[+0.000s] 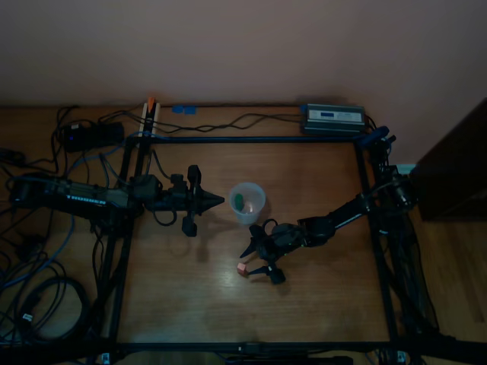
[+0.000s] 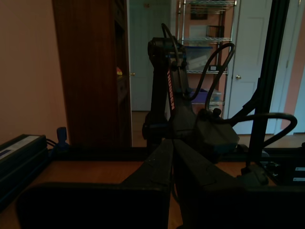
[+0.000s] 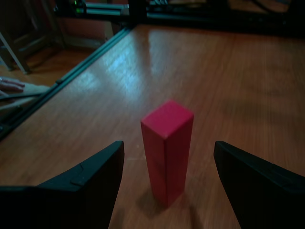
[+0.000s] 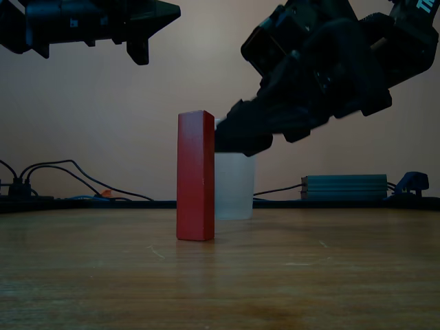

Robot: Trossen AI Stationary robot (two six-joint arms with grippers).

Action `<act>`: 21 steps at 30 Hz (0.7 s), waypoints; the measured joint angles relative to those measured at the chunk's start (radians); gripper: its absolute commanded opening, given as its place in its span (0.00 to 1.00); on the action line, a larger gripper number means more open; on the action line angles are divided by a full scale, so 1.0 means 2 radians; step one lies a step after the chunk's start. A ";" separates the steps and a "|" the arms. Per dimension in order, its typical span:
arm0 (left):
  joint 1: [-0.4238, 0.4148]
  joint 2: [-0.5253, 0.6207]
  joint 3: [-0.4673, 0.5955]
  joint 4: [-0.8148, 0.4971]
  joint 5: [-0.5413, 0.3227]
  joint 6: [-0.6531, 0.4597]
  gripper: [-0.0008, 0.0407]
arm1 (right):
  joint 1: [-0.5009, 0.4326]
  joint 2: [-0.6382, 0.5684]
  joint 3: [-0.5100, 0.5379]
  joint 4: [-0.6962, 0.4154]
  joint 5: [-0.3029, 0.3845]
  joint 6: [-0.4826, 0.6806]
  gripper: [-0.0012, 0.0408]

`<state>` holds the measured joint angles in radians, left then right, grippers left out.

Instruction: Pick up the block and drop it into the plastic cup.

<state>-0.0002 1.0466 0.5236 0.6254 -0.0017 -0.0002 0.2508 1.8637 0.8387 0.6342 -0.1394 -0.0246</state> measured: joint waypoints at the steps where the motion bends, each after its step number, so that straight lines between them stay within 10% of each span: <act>1: 0.000 0.000 0.000 0.000 0.000 0.000 0.02 | 0.000 0.000 0.000 0.002 0.000 0.001 0.64; 21: 0.000 0.000 0.000 0.000 0.000 0.000 0.02 | 0.000 0.000 0.022 -0.023 0.000 0.010 0.64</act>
<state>-0.0002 1.0466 0.5236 0.6254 -0.0017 -0.0006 0.2501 1.8637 0.8829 0.5873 -0.1394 -0.0040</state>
